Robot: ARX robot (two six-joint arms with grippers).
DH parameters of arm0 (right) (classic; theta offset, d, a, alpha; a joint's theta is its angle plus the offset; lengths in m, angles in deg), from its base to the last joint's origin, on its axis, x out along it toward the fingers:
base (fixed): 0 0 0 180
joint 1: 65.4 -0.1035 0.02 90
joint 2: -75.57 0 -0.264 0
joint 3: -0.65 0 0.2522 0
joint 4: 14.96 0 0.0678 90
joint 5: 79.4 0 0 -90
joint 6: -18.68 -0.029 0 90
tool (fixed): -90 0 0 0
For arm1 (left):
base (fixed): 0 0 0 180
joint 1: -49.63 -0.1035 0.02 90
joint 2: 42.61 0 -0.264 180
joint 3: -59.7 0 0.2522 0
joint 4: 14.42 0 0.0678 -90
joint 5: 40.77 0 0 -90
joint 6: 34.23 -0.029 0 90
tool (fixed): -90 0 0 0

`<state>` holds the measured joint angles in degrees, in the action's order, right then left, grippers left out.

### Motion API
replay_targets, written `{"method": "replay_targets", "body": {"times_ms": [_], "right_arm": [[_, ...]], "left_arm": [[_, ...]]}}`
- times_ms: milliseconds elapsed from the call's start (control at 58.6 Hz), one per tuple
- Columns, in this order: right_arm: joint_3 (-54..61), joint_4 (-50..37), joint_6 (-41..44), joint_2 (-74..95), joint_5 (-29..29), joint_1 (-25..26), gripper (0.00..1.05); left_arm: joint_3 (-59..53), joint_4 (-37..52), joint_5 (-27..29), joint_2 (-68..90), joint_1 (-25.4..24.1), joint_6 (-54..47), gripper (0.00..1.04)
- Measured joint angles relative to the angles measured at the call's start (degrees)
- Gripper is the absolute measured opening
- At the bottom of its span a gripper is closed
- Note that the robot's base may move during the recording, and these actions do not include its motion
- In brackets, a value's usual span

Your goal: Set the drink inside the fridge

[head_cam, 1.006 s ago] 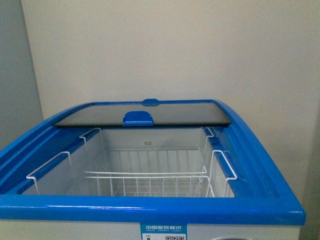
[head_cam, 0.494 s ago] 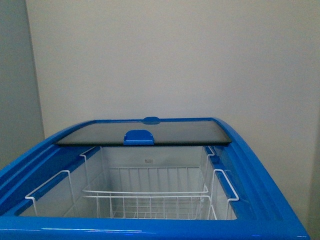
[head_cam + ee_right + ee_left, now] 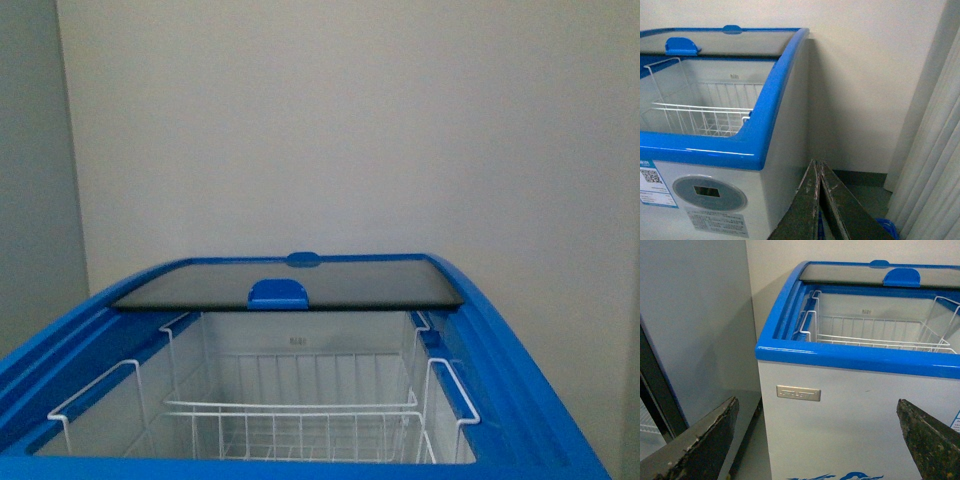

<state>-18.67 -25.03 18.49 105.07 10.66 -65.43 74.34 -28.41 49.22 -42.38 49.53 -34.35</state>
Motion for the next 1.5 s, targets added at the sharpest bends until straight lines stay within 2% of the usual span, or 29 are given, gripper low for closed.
{"method": "replay_targets", "body": {"times_ms": [443, 580, 955, 1057, 1330, 1501], "right_arm": [[3.6, 6.7, 0.0, -10.1, 0.0, 0.0, 0.03], [4.7, 6.0, 0.0, -11.7, 0.0, 0.0, 0.03], [4.7, 13.5, 0.0, -19.2, 0.0, 0.0, 0.03], [4.7, 23.3, 0.0, -27.3, 0.0, 0.0, 0.03], [4.7, 23.8, 0.0, -29.2, 0.0, 0.0, 0.03], [4.7, 23.8, 0.0, -29.2, 0.0, 0.0, 0.4]], "left_arm": [[0.0, 0.0, 0.0, 0.0, 0.0, 0.0, 0.97], [0.0, 0.0, 0.0, 0.0, 0.0, 0.0, 0.97], [0.0, 0.0, 0.0, 0.0, 0.0, 0.0, 0.97], [0.0, 0.0, 0.0, 0.0, 0.0, 0.0, 0.97], [0.0, 0.0, 0.0, 0.0, 0.0, 0.0, 0.97], [0.0, 0.0, 0.0, 0.0, 0.0, 0.0, 0.97]]}}
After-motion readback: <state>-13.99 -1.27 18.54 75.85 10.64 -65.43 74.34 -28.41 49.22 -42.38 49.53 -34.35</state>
